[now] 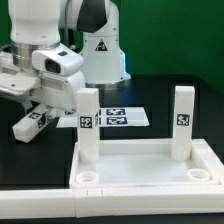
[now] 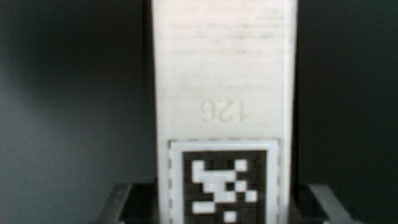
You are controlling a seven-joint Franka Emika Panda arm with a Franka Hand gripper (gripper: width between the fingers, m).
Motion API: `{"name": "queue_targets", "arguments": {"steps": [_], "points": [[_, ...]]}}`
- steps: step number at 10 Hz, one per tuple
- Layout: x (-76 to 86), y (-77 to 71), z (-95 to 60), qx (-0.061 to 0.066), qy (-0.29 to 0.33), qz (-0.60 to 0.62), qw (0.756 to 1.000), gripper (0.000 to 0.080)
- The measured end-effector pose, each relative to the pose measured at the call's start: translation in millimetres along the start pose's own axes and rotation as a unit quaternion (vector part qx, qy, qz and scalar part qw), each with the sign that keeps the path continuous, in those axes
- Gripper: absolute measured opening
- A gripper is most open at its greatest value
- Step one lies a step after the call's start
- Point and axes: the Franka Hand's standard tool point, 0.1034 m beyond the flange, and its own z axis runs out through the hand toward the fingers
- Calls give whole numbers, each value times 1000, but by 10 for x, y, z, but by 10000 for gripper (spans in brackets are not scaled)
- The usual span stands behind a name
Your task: Assemble desk
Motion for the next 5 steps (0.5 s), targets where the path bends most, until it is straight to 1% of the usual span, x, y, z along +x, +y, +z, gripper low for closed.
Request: {"name": "queue_targets", "arguments": {"steps": [1, 3, 4, 5], "points": [[14, -8, 20, 5, 2, -16, 1000, 284], [14, -24, 23, 6, 2, -6, 1000, 284], [14, -27, 25, 6, 2, 1, 1000, 367], [-18, -42, -7, 5, -2, 21, 1000, 367]]}}
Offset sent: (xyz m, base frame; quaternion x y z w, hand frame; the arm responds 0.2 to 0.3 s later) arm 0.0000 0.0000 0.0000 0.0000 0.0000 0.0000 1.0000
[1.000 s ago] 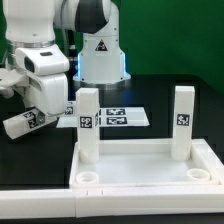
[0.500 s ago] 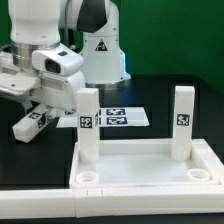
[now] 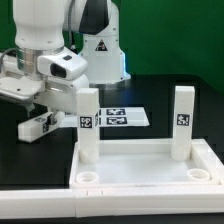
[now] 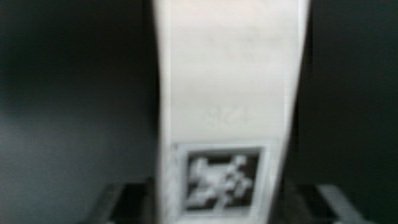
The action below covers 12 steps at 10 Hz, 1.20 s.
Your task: Assemble desk
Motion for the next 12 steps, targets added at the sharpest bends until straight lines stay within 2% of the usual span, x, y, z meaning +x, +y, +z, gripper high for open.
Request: {"name": "queue_targets", "arguments": {"steps": [1, 2, 4, 5, 6, 8, 9, 10, 11, 12], "points": [[-85, -16, -105, -3, -12, 27, 1000, 566], [-155, -11, -185, -7, -21, 64, 998, 631], [-264, 56, -278, -12, -30, 229, 973, 646], [-334, 149, -353, -16, -34, 322, 946, 649], [-329, 160, -343, -17, -35, 328, 944, 649], [-319, 158, -330, -19, -31, 410, 911, 649], [-328, 135, -333, -22, -28, 455, 890, 649], [-379, 28, -351, -32, -19, 533, 846, 649], [-409, -25, -357, -33, -11, 597, 802, 649], [-430, -71, -357, -29, 1, 662, 749, 649]]}}
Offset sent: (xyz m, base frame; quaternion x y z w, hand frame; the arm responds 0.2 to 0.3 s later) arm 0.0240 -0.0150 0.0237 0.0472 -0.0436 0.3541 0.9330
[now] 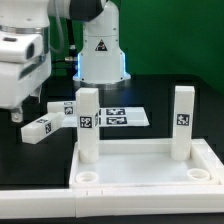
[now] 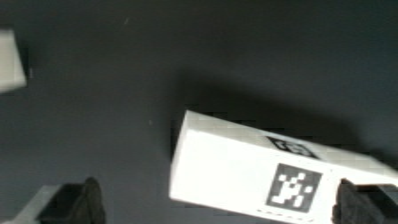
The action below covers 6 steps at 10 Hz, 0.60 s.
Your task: Assemble desk
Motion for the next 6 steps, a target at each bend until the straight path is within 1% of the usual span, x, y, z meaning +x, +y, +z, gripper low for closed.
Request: {"name": "queue_targets", "arguments": {"steps": [1, 2, 3, 5, 6], "points": [[-39, 21, 3, 22, -4, 75, 997, 649], [-36, 72, -6, 34, -11, 109, 993, 649], [-20, 81, 3, 29, -9, 125, 992, 649], [-3, 72, 11, 31, -8, 191, 981, 649], [2, 58, 21, 44, -8, 262, 964, 649]]}}
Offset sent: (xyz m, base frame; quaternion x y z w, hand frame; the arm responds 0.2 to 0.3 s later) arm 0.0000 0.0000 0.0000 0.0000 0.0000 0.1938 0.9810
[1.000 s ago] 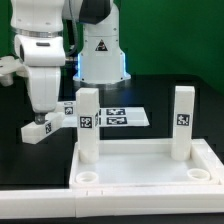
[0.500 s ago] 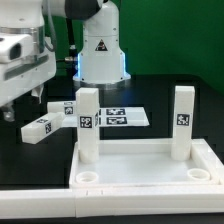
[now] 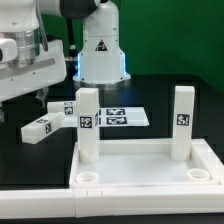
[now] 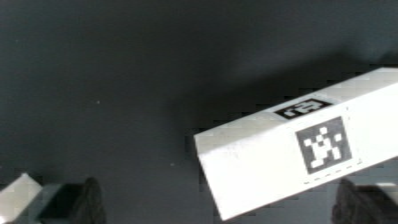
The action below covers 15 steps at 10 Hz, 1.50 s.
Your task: Assemble desk
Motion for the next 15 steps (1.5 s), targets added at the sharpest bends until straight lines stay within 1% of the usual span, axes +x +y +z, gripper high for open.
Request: {"name": "queue_targets", "arguments": {"steps": [1, 2, 3, 4, 6, 7, 8, 9, 10, 12, 13, 14, 15], "points": [[27, 33, -2, 23, -3, 107, 994, 649], [66, 57, 9, 34, -6, 185, 982, 649], [74, 13, 41, 60, -21, 269, 961, 649], [92, 29, 39, 72, -27, 299, 951, 649], [131, 4, 53, 73, -29, 364, 928, 649], [140, -48, 76, 95, -34, 418, 903, 649], [149, -81, 114, 134, -42, 482, 865, 649], [171, -69, 126, 154, -49, 528, 834, 649], [188, -85, 121, 182, -56, 566, 802, 649], [192, -93, 131, 183, -58, 558, 807, 649], [178, -137, 148, 191, -70, 544, 814, 649], [166, -184, 128, 229, -114, 518, 816, 649], [210, -113, 116, 257, -147, 506, 810, 649]]}}
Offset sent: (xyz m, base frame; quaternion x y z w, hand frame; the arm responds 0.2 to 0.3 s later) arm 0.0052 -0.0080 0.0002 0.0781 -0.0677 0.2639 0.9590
